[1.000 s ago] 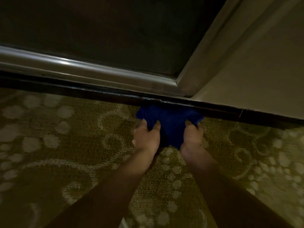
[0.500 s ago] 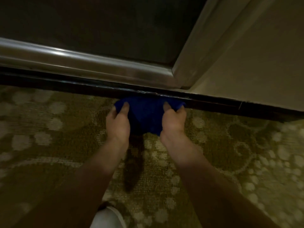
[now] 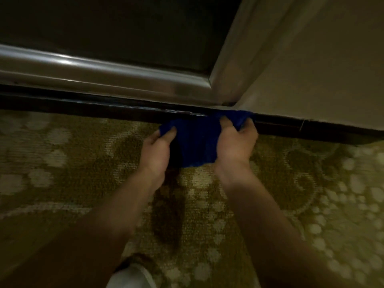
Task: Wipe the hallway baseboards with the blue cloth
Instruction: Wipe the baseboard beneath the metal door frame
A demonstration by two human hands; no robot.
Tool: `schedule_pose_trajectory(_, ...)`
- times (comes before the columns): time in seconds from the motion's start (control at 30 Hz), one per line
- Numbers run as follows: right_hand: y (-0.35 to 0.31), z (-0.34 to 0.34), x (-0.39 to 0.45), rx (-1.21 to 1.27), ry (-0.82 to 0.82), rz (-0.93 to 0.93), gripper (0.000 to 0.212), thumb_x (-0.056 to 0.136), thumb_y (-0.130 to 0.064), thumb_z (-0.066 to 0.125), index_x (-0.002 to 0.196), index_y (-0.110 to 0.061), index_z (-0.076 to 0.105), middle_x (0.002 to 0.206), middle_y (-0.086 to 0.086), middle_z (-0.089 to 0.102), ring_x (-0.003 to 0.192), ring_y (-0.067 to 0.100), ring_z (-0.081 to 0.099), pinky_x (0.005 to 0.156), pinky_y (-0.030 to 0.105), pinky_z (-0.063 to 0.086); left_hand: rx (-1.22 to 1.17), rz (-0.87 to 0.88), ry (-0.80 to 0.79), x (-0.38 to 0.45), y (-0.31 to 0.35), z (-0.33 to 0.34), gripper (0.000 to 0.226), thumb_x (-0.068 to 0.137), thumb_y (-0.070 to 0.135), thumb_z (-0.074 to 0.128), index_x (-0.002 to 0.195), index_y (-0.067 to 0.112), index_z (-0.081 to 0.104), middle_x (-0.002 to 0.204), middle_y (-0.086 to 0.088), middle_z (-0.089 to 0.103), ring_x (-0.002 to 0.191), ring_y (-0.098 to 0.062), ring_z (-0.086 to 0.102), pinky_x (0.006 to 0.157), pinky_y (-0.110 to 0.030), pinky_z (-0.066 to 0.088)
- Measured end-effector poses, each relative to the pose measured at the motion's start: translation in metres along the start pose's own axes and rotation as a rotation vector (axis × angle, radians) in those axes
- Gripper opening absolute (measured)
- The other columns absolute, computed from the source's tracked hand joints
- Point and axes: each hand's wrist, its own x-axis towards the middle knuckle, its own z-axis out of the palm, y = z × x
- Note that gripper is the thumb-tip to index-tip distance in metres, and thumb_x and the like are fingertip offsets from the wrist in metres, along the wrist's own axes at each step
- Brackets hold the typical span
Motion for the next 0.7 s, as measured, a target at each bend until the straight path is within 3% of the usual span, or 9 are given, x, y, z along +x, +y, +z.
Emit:
schedule_pose_trajectory(0.13, -0.004, -0.019, 0.022, 0.035, 0.180, 0.002, 0.024, 0.090, -0.014, 0.058, 0.113, -0.019, 0.057, 0.111, 0.006, 0.065, 0.101, 0.024, 0.065, 0.094, 0.048, 0.052, 0.079, 0.056, -0.122, -0.003, 0.002, -0.001, 0.016, 0.092, 0.022, 0.065, 0.106, 0.022, 0.073, 0.101, 0.007, 0.076, 0.088, -0.005, 0.072, 0.063, -0.013, 0.054)
schedule_pose_trajectory(0.2, -0.004, 0.001, 0.007, -0.018, 0.143, -0.004, 0.033, 0.089, -0.016, 0.058, 0.121, -0.018, 0.054, 0.116, 0.006, 0.064, 0.108, 0.025, 0.062, 0.098, 0.047, 0.050, 0.065, 0.066, -0.118, -0.001, 0.000, -0.005, 0.020, 0.094, 0.019, 0.062, 0.111, 0.016, 0.072, 0.103, 0.002, 0.077, 0.093, -0.011, 0.073, 0.070, -0.019, 0.057)
schedule_pose_trajectory(0.3, -0.001, 0.031, -0.024, -0.130, 0.019, -0.056, 0.010, 0.089, -0.015, 0.059, 0.095, -0.022, 0.054, 0.096, 0.001, 0.063, 0.097, 0.025, 0.062, 0.095, 0.048, 0.050, 0.007, 0.039, -0.127, 0.003, 0.001, -0.012, 0.026, 0.096, 0.015, 0.057, 0.119, 0.010, 0.068, 0.114, -0.008, 0.073, 0.105, -0.022, 0.070, 0.091, -0.036, 0.056)
schedule_pose_trajectory(0.43, -0.012, 0.003, -0.006, -0.223, -0.148, -0.004, 0.010, 0.086, -0.022, 0.065, 0.088, -0.028, 0.057, 0.099, 0.003, 0.067, 0.094, 0.025, 0.064, 0.093, 0.049, 0.052, 0.011, 0.027, -0.152, 0.005, 0.002, -0.019, 0.021, 0.095, 0.016, 0.060, 0.112, 0.013, 0.071, 0.115, -0.006, 0.073, 0.109, -0.019, 0.069, 0.101, -0.040, 0.050)
schedule_pose_trajectory(0.6, -0.011, 0.003, -0.003, -0.137, 0.076, 0.024, 0.028, 0.089, -0.019, 0.060, 0.116, -0.018, 0.057, 0.111, 0.006, 0.065, 0.102, 0.027, 0.063, 0.094, 0.047, 0.052, 0.033, 0.036, -0.140, 0.000, 0.002, -0.016, 0.026, 0.094, 0.020, 0.061, 0.117, 0.011, 0.070, 0.115, -0.006, 0.073, 0.110, -0.020, 0.068, 0.102, -0.039, 0.049)
schedule_pose_trajectory(0.7, -0.009, 0.046, -0.041, -0.262, -0.043, -0.063, 0.016, 0.088, -0.018, 0.060, 0.103, -0.013, 0.058, 0.102, 0.007, 0.067, 0.097, 0.027, 0.063, 0.091, 0.039, 0.051, 0.003, 0.025, 0.001, 0.004, 0.001, -0.017, 0.034, 0.099, 0.016, 0.050, 0.131, 0.004, 0.057, 0.127, -0.018, 0.065, 0.117, -0.032, 0.062, 0.102, -0.044, 0.049)
